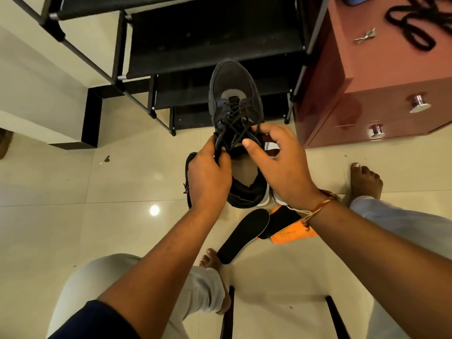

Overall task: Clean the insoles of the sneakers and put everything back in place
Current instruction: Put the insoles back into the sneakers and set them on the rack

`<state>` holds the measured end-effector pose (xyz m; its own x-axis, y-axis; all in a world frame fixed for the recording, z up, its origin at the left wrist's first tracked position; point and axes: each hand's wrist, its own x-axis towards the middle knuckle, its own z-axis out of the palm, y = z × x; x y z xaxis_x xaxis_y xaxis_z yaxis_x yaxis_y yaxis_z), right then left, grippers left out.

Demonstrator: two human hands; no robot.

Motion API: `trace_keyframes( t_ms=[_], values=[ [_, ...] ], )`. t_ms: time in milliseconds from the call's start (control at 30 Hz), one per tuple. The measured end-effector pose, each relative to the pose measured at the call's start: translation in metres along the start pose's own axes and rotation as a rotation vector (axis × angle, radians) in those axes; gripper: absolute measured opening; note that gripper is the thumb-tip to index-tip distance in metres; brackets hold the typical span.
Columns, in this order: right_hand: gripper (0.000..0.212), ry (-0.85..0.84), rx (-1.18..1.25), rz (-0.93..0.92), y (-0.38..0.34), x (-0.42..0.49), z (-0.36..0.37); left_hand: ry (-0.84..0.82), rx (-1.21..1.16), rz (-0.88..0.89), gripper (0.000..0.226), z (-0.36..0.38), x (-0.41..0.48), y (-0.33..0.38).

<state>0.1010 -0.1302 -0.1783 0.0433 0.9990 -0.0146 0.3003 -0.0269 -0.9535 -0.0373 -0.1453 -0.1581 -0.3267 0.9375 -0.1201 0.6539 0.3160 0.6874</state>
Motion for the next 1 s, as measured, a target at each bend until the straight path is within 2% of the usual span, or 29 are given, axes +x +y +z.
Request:
trace_keyframes(
  t_ms=[167,400,600,700,767,833,933,1000],
  values=[
    [0.017,-0.021,0.399,0.200,-0.004,0.006,-0.003,0.015,0.002,0.002,0.036,0.000,0.004,-0.003],
    [0.020,0.072,0.531,0.455,-0.010,0.020,-0.014,-0.007,0.044,-0.035,0.036,0.002,0.010,-0.012],
    [0.022,0.249,0.755,0.486,-0.020,0.026,-0.025,-0.052,-0.013,-0.065,0.039,0.002,0.012,-0.012],
    [0.021,0.238,0.788,0.495,-0.020,0.027,-0.028,-0.051,-0.050,-0.078,0.040,0.001,0.013,-0.010],
    [0.020,0.158,0.714,0.483,-0.016,0.026,-0.024,-0.049,-0.064,-0.081,0.039,0.002,0.013,-0.011],
    [0.021,0.033,0.522,0.429,-0.010,0.021,-0.016,-0.044,-0.075,-0.071,0.038,0.002,0.012,-0.010],
    [0.042,-0.163,0.233,0.251,0.002,0.010,-0.003,-0.041,-0.084,-0.034,0.039,0.002,0.010,-0.008],
    [0.053,-0.167,0.031,0.179,0.010,0.006,0.002,-0.061,-0.068,-0.028,0.044,0.002,0.008,-0.006]
  ],
)
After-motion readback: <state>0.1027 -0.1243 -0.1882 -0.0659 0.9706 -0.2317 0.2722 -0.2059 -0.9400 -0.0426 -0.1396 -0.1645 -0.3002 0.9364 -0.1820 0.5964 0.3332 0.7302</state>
